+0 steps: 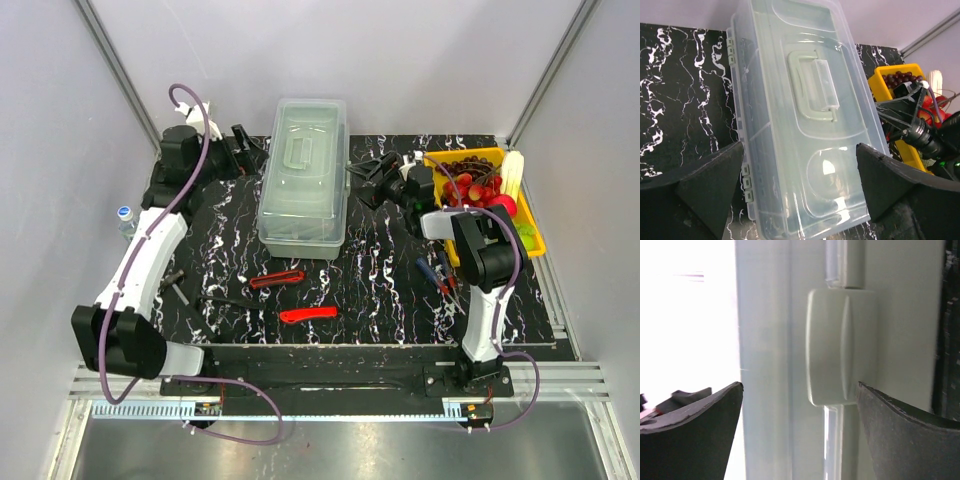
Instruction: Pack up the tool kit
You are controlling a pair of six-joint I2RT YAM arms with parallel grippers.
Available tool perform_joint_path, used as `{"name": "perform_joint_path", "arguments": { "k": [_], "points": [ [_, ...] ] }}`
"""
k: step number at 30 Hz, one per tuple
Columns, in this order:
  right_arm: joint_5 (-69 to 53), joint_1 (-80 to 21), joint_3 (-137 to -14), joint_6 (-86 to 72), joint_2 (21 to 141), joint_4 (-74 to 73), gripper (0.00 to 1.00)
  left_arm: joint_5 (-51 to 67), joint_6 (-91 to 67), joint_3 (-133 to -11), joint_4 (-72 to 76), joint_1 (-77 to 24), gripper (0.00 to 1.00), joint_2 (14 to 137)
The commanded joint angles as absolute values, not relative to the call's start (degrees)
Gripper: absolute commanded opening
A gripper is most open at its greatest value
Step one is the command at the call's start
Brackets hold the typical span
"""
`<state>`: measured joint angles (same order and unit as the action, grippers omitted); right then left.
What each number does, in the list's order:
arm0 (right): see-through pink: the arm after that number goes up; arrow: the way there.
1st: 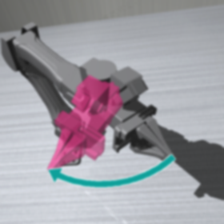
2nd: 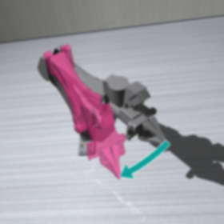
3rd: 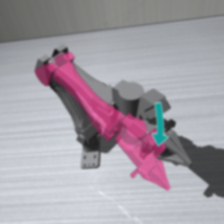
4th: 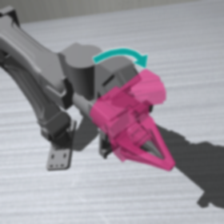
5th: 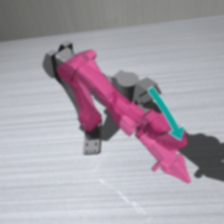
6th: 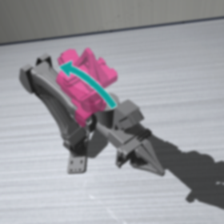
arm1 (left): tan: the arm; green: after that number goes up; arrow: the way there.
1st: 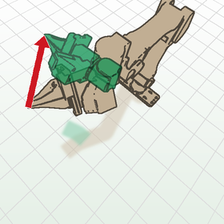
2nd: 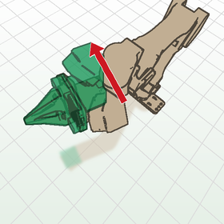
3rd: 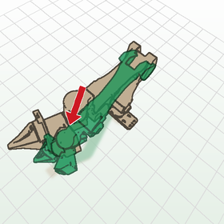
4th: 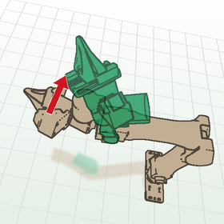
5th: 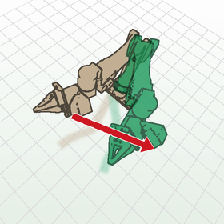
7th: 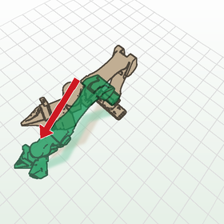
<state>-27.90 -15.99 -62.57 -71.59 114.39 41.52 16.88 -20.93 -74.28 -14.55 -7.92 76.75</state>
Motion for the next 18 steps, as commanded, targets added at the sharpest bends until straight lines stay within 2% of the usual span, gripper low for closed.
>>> {"name": "perform_joint_path", "arguments": {
  "k": [1, 5, 10, 18],
  "points": [
    [-28.6, -17.1, -61.6, -87.6, 119.6, 64.4, 0.99, 14.0, -25.3, -77.2, -14.7, -7.9, 0.99, 80.2],
    [-27.9, -17.1, -61.6, -90.4, 121.8, 67.8, 0.99, 14.2, -27.9, -77.5, -14.8, -8.0, 0.99, 83.3],
    [-27.3, -17.1, -60.6, -87.7, 120.5, 64.7, 0.99, 14.9, -29.5, -79.5, -15.6, -8.1, 0.99, 86.8],
    [-25.8, -17.1, -59.8, -84.7, 122.3, 64.1, 1.00, 17.3, -26.2, -81.9, -22.4, -9.8, 0.99, 94.1]
  ]
}}
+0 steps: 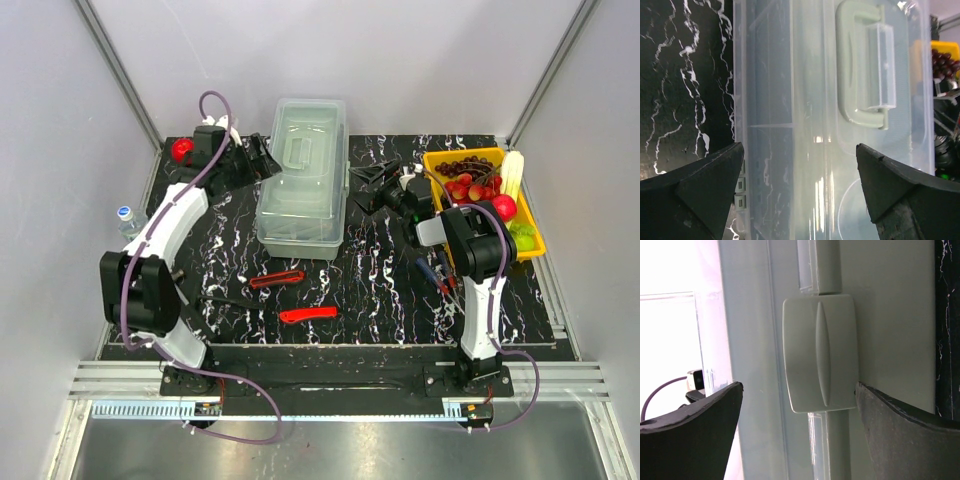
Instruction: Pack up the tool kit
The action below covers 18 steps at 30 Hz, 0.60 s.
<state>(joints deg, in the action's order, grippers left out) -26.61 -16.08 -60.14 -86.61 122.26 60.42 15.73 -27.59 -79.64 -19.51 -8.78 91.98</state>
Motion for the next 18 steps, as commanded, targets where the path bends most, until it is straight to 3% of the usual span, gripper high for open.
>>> {"name": "perform_joint_path", "arguments": {
  "k": [1, 9, 18],
  "points": [
    [-26.4, -17.1, -60.4, -84.2, 122.6, 63.8, 0.99, 17.8, -26.5, -81.0, -22.3, -9.9, 0.99, 94.3],
    [-25.7, -17.2, -60.4, -80.7, 122.6, 60.5, 0.99, 23.3, -27.2, -76.3, -19.2, -9.9, 0.99, 92.5],
    [-26.5, -17.7, -61.8, -85.4, 128.1, 70.4, 0.98, 27.4, -29.0, -76.6, -21.1, -9.9, 0.96, 93.9]
  ]
}}
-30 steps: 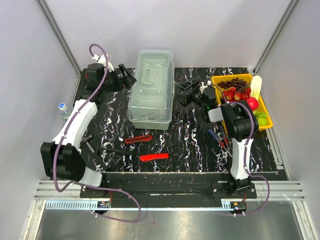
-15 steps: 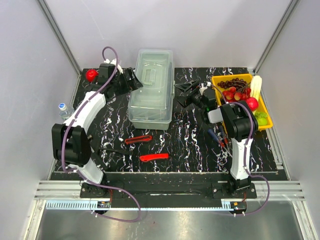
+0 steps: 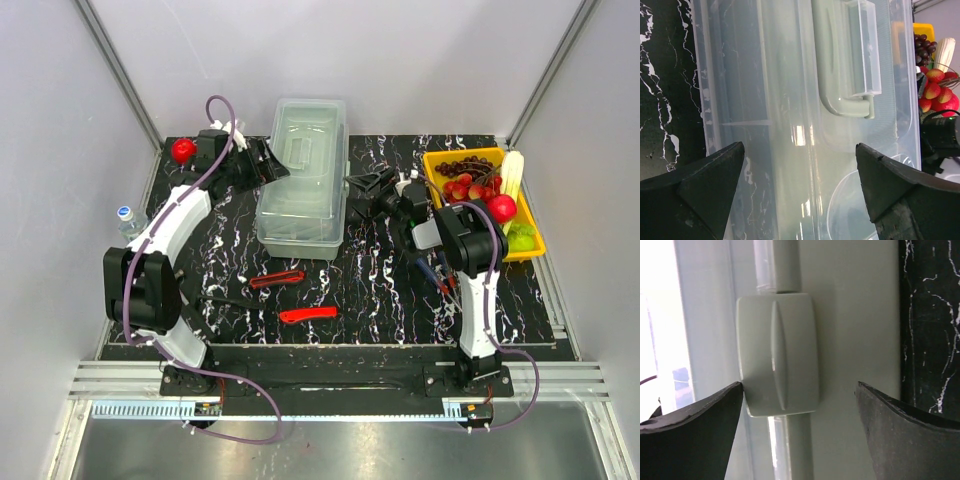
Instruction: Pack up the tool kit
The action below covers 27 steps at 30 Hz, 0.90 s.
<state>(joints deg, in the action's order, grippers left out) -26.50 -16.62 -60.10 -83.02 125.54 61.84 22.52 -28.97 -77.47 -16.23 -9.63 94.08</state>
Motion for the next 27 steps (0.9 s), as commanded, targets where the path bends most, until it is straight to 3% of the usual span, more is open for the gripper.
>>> {"name": "perform_joint_path", "arguments": {
  "k": [1, 6, 11, 18, 27],
  "points": [
    [-26.5, -17.7, -62.0, -86.8, 128.8, 72.6, 0.98, 27.9, -29.3, -76.4, -20.9, -9.9, 0.95, 93.9],
    [-25.1, -18.2, -62.7, -91.8, 130.0, 81.7, 0.97, 29.7, -30.1, -76.0, -20.8, -9.9, 0.94, 93.7],
    [-25.9, -18.8, -63.8, -91.9, 129.1, 82.8, 0.96, 30.7, -30.1, -76.2, -20.8, -9.8, 0.94, 94.0],
    [-29.0, -19.2, -64.9, -93.4, 130.2, 86.0, 0.87, 34.6, -30.1, -76.0, -18.6, -9.9, 0.94, 94.3],
    [-35.1, -19.8, -65.5, -90.4, 130.7, 89.0, 0.85, 38.1, -29.8, -74.9, -17.8, -9.9, 0.94, 95.3]
  ]
}}
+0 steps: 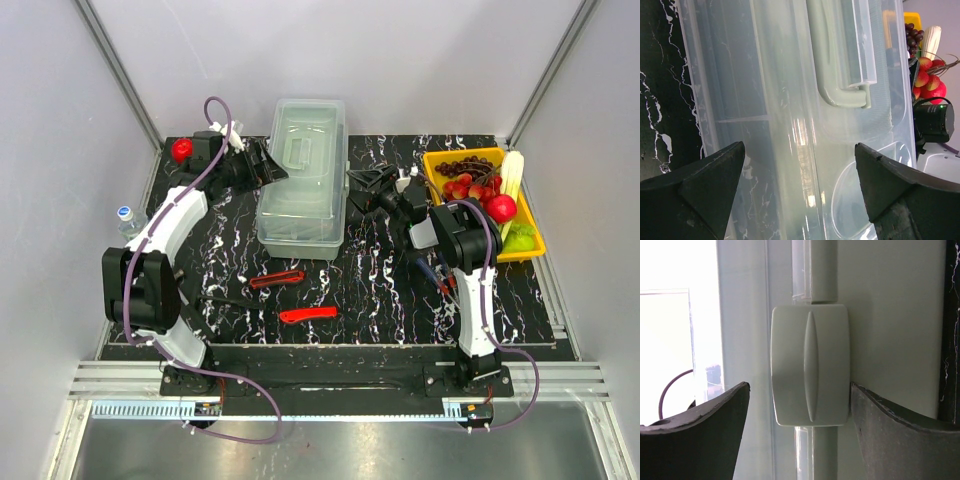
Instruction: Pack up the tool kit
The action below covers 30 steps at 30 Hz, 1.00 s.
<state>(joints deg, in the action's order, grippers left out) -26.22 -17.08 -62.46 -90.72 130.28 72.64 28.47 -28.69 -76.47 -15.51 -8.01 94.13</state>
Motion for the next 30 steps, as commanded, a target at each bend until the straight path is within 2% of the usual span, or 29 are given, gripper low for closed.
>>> {"name": "perform_joint_path", "arguments": {
  "k": [1, 4, 7, 9, 12, 15, 21, 30],
  "points": [
    [-35.7, -19.8, -65.7, -90.1, 130.7, 89.0, 0.85, 38.1, -29.6, -74.9, -17.9, -9.9, 0.93, 95.4],
    [-35.8, -20.0, -65.8, -89.9, 130.7, 88.8, 0.83, 37.7, -29.2, -75.1, -18.5, -9.9, 0.93, 95.4],
    [-35.6, -20.0, -65.5, -90.0, 131.0, 88.3, 0.76, 37.5, -29.2, -75.2, -18.5, -9.9, 0.93, 95.6],
    [-35.3, -20.0, -65.3, -90.1, 131.3, 88.3, 0.66, 37.4, -29.1, -75.1, -18.5, -9.9, 0.92, 95.6],
    [-35.3, -20.0, -65.4, -89.9, 131.6, 87.5, 0.57, 37.3, -28.8, -74.9, -18.6, -9.9, 0.91, 95.5],
    [-35.0, -20.0, -65.1, -89.0, 131.2, 85.9, 0.52, 36.9, -28.6, -74.5, -18.9, -10.0, 0.91, 95.2],
    [-34.4, -20.0, -64.2, -86.5, 129.2, 81.8, 0.45, 32.8, -27.2, -74.3, -22.0, -10.5, 0.90, 94.9],
    [-31.9, -20.3, -62.3, -80.3, 123.7, 69.8, 0.41, 28.7, -25.8, -73.9, -24.9, -11.0, 0.89, 95.1]
  ]
}}
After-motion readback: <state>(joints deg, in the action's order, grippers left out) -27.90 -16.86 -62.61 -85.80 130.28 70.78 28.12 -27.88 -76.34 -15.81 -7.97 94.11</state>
